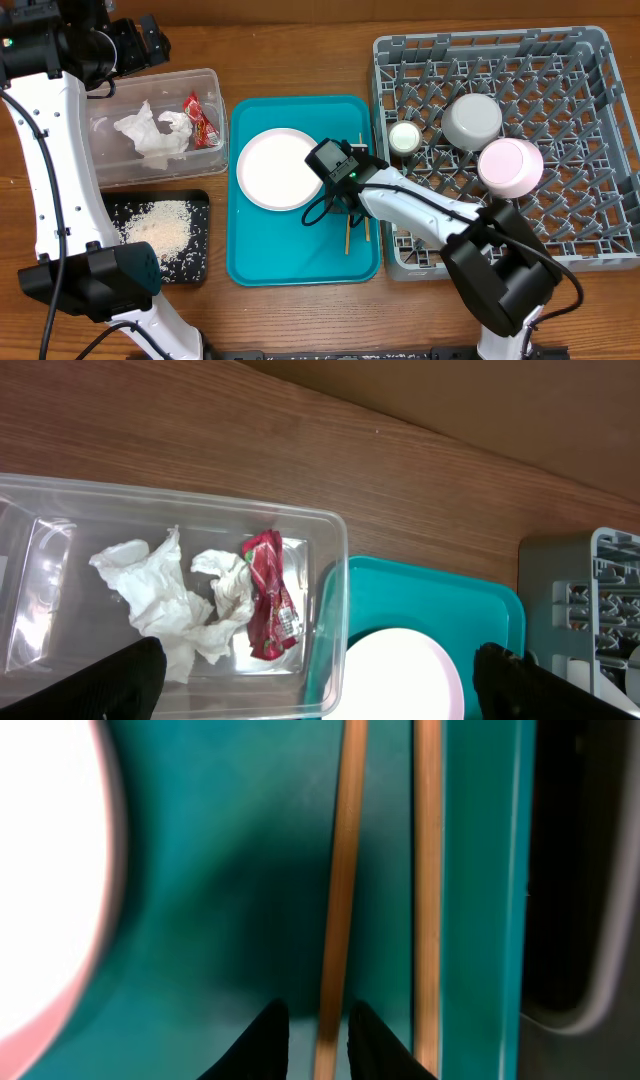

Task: Sort waste into correct bins and load items into the dishwasher
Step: 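Lower the right gripper onto the wooden chopsticks and close on them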

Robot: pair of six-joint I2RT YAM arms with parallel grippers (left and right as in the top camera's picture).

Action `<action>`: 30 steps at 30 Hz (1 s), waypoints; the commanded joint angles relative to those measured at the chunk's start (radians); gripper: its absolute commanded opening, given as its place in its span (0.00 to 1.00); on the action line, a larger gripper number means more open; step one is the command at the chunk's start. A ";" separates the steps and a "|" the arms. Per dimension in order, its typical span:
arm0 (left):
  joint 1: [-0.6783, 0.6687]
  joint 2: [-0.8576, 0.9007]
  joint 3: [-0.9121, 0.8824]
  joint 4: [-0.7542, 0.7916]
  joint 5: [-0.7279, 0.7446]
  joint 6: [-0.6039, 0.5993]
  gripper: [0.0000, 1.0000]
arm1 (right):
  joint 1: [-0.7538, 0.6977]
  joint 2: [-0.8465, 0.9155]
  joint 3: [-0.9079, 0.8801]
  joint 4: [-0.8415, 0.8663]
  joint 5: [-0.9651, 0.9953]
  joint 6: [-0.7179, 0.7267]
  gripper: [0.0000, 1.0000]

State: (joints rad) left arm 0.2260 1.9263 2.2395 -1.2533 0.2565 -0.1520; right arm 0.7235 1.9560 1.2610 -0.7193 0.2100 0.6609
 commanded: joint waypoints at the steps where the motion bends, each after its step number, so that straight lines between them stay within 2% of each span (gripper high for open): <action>1: -0.004 -0.006 0.009 0.001 -0.005 -0.009 1.00 | 0.004 0.018 -0.005 0.008 0.015 -0.003 0.23; 3: -0.004 -0.006 0.009 0.001 -0.005 -0.009 1.00 | 0.004 0.024 -0.005 0.008 0.014 -0.003 0.22; 12: -0.004 -0.006 0.009 0.001 -0.005 -0.009 1.00 | 0.006 0.036 -0.005 -0.006 0.012 -0.003 0.06; 23: -0.004 -0.006 0.009 0.001 -0.005 -0.009 1.00 | 0.006 0.027 0.021 -0.028 -0.005 -0.013 0.04; 30: -0.004 -0.006 0.009 0.001 -0.005 -0.009 1.00 | -0.002 -0.084 0.109 -0.093 -0.001 -0.042 0.04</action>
State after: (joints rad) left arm 0.2260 1.9263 2.2395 -1.2533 0.2565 -0.1520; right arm 0.7235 1.9640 1.3098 -0.8036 0.2092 0.6350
